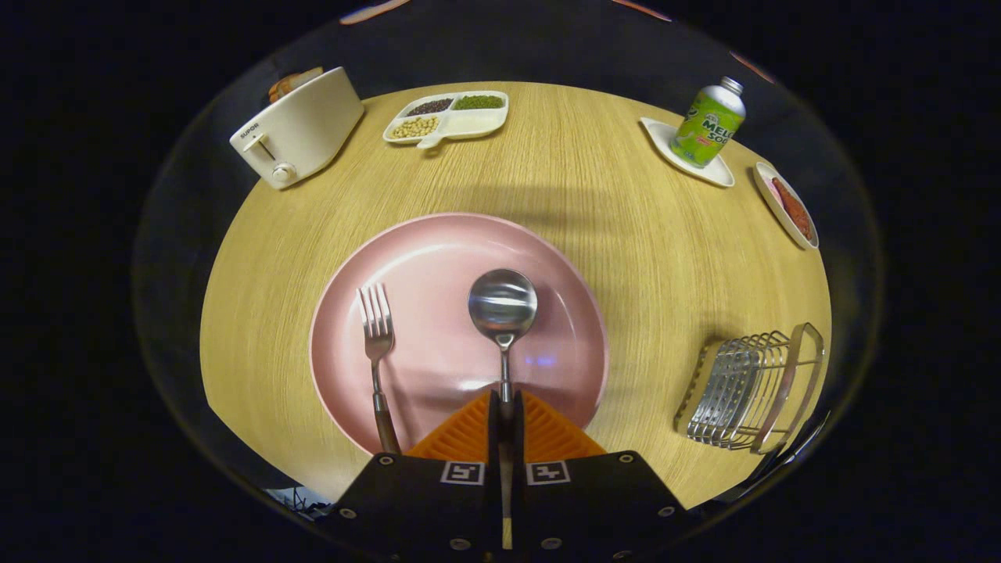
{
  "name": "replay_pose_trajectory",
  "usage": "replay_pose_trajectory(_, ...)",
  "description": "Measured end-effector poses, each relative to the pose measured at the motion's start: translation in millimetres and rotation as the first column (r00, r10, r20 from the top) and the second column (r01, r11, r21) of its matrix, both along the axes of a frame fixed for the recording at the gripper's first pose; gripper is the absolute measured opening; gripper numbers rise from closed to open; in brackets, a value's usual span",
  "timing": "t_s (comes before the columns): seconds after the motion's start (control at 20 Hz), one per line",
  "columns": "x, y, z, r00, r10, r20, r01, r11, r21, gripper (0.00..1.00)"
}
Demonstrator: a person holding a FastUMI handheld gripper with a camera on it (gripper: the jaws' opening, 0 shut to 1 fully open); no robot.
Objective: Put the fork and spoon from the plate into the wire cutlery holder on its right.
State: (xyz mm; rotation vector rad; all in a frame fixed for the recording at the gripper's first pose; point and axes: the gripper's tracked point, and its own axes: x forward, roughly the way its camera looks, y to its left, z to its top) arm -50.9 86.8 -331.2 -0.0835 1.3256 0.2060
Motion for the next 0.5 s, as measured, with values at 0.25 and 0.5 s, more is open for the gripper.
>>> replay_pose_trajectory(0.25,-7.4,-13.1,37.2,0.999,-0.025,0.044,0.023,0.999,0.041,0.05)
replay_pose_trajectory(0.5,-16.0,-39.1,74.7,0.996,-0.041,0.085,0.038,0.998,0.044,0.05)
